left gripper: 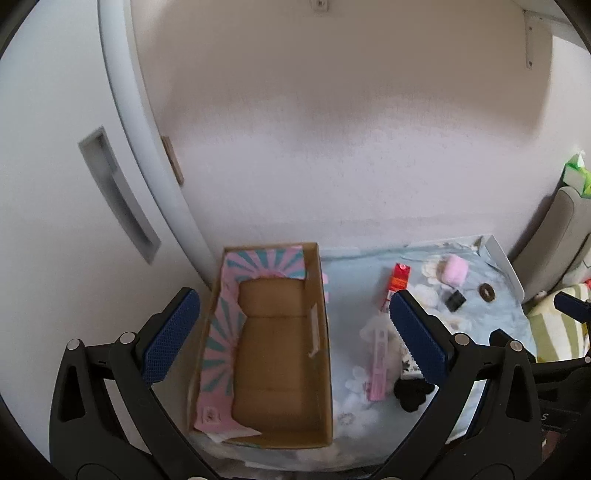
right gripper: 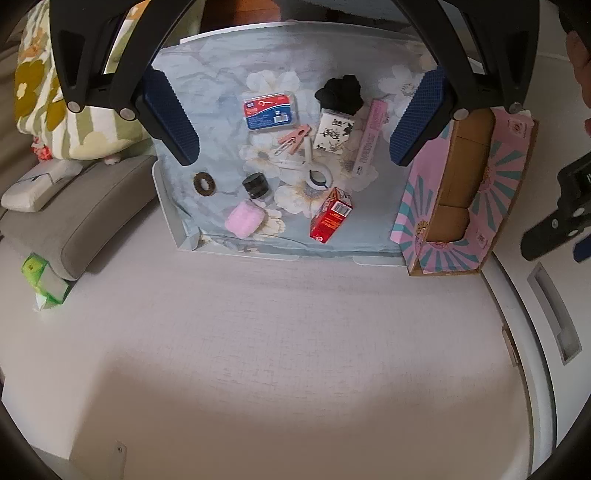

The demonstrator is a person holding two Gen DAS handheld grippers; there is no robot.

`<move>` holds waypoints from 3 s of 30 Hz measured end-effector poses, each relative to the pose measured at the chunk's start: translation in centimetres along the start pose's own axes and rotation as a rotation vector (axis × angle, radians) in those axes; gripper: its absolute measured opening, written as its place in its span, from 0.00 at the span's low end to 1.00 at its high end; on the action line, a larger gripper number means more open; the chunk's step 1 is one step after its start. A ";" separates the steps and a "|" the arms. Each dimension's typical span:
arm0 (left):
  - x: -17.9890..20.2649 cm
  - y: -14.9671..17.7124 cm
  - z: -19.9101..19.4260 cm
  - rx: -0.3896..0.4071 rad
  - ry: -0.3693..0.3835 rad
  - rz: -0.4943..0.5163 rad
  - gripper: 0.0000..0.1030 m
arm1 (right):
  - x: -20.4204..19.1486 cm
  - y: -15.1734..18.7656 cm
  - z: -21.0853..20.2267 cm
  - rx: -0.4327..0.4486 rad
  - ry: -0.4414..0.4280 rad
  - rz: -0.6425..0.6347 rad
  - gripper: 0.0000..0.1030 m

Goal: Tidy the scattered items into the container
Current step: 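Move both tools toward the scattered items on the tray, then grasp the white box and pink tube box with left tool while right grasps floss box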

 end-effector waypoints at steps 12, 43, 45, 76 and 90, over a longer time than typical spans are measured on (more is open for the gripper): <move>-0.9 0.1 1.6 -0.123 0.080 -0.175 0.99 | 0.9 -0.2 0.0 0.004 0.021 0.060 0.99; 1.5 0.7 0.9 -0.016 0.125 -0.012 0.99 | 3.2 1.2 0.2 0.041 -0.042 0.071 0.99; 2.2 0.7 1.0 -0.018 0.153 0.010 0.99 | 4.1 1.5 0.0 0.056 -0.035 0.069 0.99; 14.8 13.7 13.2 -0.388 0.296 0.165 0.99 | 9.3 11.7 9.1 -0.080 -0.185 -0.077 0.99; 16.2 16.9 18.8 -0.493 0.256 0.134 0.99 | 7.2 15.0 14.3 -0.033 -0.223 -0.109 0.99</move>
Point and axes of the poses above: each gripper's, at about its wrist camera, not at the fingertips, and z roughly the way its jaws point, x to its right, y to its underside, the point moved 1 cm from there along z, roughly the way its jaws point, and after that the axes turned 6 degrees about x, right-handed, at the moved point
